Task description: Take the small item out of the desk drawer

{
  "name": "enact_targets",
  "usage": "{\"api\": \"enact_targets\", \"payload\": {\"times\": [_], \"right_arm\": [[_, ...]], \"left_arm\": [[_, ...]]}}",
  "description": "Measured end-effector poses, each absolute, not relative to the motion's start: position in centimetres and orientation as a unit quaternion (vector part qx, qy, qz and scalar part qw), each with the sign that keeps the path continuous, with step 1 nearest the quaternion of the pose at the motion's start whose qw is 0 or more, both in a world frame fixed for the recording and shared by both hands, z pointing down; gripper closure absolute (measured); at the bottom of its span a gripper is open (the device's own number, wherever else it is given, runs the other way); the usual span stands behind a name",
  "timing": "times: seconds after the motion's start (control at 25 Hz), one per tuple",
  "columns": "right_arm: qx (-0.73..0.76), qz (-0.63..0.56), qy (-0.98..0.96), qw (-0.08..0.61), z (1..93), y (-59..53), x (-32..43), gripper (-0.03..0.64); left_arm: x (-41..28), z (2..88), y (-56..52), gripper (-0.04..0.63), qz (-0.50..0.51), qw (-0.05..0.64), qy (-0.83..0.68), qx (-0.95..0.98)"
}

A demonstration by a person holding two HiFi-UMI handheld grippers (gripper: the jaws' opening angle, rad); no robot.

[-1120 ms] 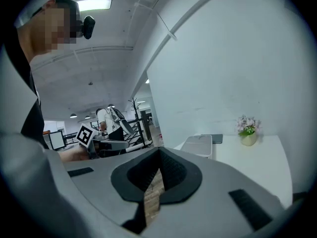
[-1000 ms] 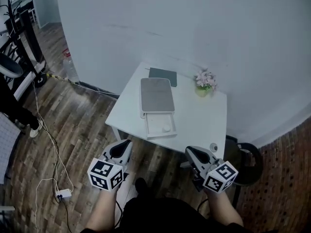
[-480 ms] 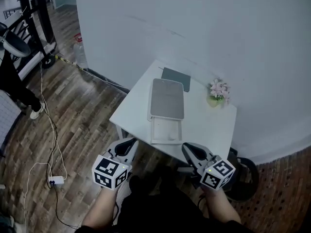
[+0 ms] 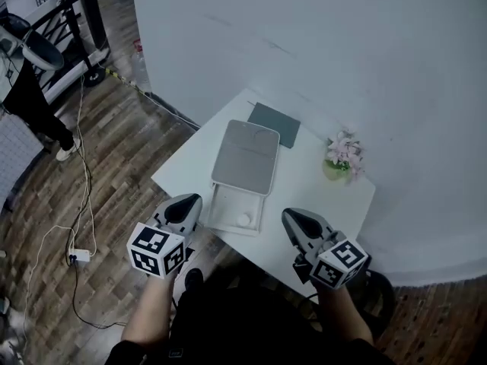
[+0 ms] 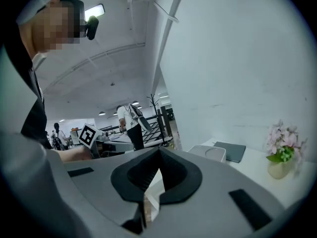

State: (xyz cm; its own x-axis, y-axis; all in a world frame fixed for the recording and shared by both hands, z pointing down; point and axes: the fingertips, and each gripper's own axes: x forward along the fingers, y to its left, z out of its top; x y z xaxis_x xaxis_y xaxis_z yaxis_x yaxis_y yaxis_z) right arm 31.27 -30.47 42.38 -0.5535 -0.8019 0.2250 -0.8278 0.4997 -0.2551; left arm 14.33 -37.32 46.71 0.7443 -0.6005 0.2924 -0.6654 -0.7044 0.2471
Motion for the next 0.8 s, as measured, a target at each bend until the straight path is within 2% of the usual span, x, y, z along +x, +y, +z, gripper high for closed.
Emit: {"api": "enact_targets", "payload": {"times": [0.28, 0.72, 0.8], "right_arm": [[0.386, 0.164, -0.905, 0.077, 44.9, -30.8, 35.8, 0.615], [0.305, 0.205, -0.915, 0.166, 51.7, -32.5, 31.2, 0.614], [0.294, 0.205, -0.914, 0.191, 53.0, -32.4, 30.3, 0.589]], "left_arm": [[19.3, 45.9, -37.5, 0.572, 0.115, 0.151, -0.403, 0.895], [15.8, 50.1, -35.1, 0.572, 0.128, 0.184, -0.435, 0.872], [15.4, 51.0, -34.7, 0.572, 0.124, 0.195, -0.435, 0.87]]}}
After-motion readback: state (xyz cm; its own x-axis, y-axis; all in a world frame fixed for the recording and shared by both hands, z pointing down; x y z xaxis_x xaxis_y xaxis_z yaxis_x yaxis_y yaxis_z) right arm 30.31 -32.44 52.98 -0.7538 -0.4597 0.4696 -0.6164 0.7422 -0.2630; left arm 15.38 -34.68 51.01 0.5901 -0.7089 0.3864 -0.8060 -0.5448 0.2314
